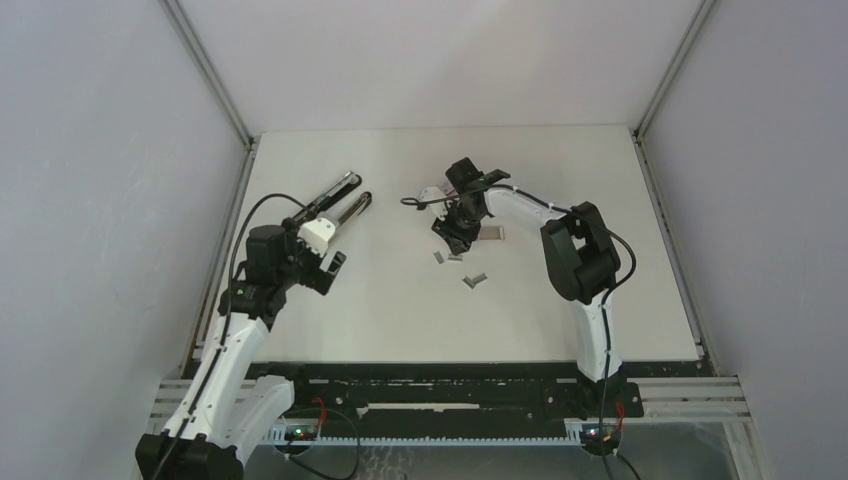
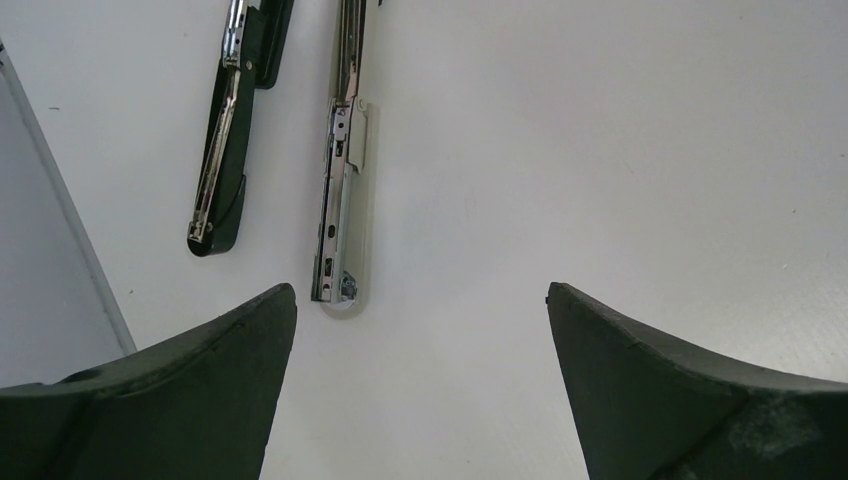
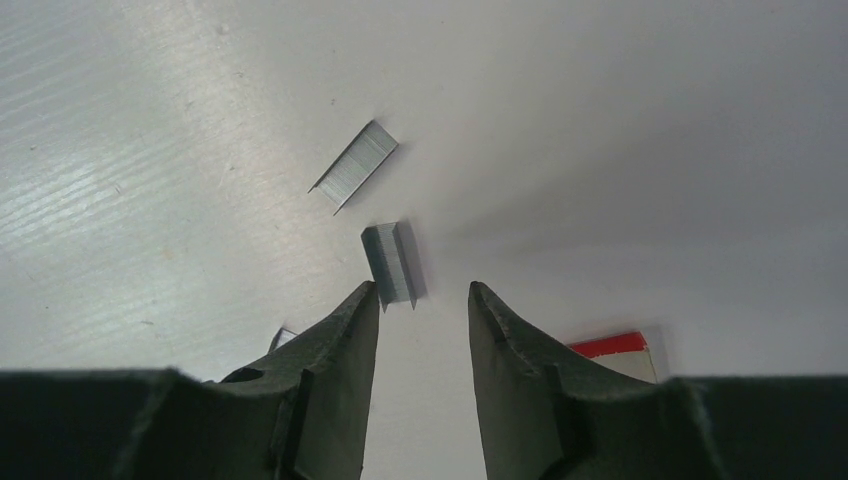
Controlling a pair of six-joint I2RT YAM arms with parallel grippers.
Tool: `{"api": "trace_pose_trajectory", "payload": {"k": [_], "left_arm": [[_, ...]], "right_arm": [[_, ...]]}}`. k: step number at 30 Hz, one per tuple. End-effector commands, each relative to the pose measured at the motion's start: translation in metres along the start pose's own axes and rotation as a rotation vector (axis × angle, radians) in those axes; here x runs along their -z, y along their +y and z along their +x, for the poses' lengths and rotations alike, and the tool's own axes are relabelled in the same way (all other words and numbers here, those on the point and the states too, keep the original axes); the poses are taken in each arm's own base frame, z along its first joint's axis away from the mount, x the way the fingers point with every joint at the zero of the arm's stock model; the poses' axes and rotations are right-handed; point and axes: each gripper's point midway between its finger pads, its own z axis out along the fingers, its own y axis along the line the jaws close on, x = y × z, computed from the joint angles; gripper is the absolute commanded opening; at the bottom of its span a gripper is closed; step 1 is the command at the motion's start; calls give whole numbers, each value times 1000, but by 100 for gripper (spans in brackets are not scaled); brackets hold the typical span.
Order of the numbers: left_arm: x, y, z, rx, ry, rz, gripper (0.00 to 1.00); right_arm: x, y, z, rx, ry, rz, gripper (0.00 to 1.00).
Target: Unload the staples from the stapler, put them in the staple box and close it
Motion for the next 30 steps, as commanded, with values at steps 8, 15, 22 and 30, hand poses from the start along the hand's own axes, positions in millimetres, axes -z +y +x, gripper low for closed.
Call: {"api": "trace_pose_trajectory", "payload": {"k": [8, 15, 22, 30], "left_arm": [[-3, 1, 2, -14, -14, -3, 100], [-3, 0, 2, -14, -12, -3, 100], [-3, 1, 2, -15, -14, -4, 100], [-2, 0, 2, -17, -16, -5, 100]], "right_arm": [[-1, -10, -16, -1, -17, 46, 35], [-6, -6, -13, 2, -5, 22, 35], [-10, -6, -11, 3, 11, 24, 34], [-14, -5, -9, 9, 26, 25, 31]]}}
